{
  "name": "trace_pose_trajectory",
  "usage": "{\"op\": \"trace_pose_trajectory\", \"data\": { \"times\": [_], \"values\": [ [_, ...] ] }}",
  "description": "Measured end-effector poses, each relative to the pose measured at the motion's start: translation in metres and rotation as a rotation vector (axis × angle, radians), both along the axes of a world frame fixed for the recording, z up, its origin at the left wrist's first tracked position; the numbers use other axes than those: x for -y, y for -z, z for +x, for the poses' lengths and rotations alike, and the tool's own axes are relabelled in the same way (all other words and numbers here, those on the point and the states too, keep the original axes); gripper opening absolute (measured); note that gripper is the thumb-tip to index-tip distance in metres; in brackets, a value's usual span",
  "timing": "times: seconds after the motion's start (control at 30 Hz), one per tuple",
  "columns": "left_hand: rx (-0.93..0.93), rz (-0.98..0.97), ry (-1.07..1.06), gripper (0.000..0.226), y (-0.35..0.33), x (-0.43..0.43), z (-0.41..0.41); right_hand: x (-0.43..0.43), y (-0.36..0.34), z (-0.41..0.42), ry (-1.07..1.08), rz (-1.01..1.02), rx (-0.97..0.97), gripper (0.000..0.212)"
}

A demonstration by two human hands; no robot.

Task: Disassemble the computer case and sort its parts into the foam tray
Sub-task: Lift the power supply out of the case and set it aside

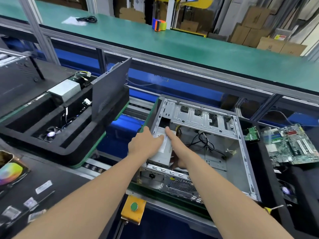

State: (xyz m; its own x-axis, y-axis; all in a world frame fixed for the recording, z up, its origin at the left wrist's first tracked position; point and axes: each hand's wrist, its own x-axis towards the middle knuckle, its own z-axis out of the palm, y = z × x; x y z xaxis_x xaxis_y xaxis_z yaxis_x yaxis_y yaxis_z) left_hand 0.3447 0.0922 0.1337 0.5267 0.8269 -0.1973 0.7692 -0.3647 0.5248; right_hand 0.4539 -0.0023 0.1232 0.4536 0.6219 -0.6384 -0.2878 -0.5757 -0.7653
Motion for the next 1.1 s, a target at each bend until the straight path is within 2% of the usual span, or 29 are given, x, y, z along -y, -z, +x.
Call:
{"op": "trace_pose_trajectory", "data": {
  "times": [0.13,0.23,0.37,0.5,0.63,0.73,0.8,0.83,0.9,0.97,1.0,1.1],
  "values": [
    [0.003,0.016,0.028,0.075,0.000,-0.001,0.001,-0.008,-0.002,-0.001,0.110,0.024,0.064,0.096],
    [0.024,0.021,0.036,0.081,0.005,-0.002,0.000,-0.009,-0.005,-0.002,0.208,0.001,0.129,0.085],
    [0.022,0.020,0.022,0.084,0.002,-0.008,0.007,-0.009,-0.007,0.002,0.257,0.022,0.250,0.049],
    [0.026,0.053,0.017,0.093,0.005,-0.006,0.007,-0.009,-0.008,0.005,0.302,0.077,0.310,0.033],
    [0.000,-0.014,-0.036,0.107,0.003,-0.008,0.010,-0.008,-0.008,0.005,0.330,0.082,0.334,0.030],
    [0.000,-0.041,-0.087,0.115,0.000,-0.007,0.009,-0.002,-0.006,0.000,0.283,0.099,0.512,0.029],
    [-0.004,-0.035,-0.092,0.116,0.000,-0.004,0.008,0.005,-0.007,-0.001,0.217,0.143,0.581,0.037],
    [-0.003,-0.031,-0.092,0.115,0.000,-0.004,0.008,0.010,-0.009,0.002,0.168,0.187,0.539,0.051],
    [0.003,-0.024,-0.101,0.112,0.001,-0.004,0.008,0.023,-0.011,0.012,-0.054,0.258,0.372,0.096],
    [-0.008,0.001,-0.102,0.109,0.001,-0.005,0.009,0.036,-0.012,0.023,-0.368,0.217,0.324,0.138],
    [-0.015,0.014,-0.100,0.108,0.000,-0.004,0.009,0.040,-0.011,0.026,-0.463,0.199,0.329,0.151],
    [-0.022,0.040,-0.101,0.103,0.000,-0.002,0.010,0.039,-0.007,0.029,-0.485,0.212,0.343,0.163]
  ]
}}
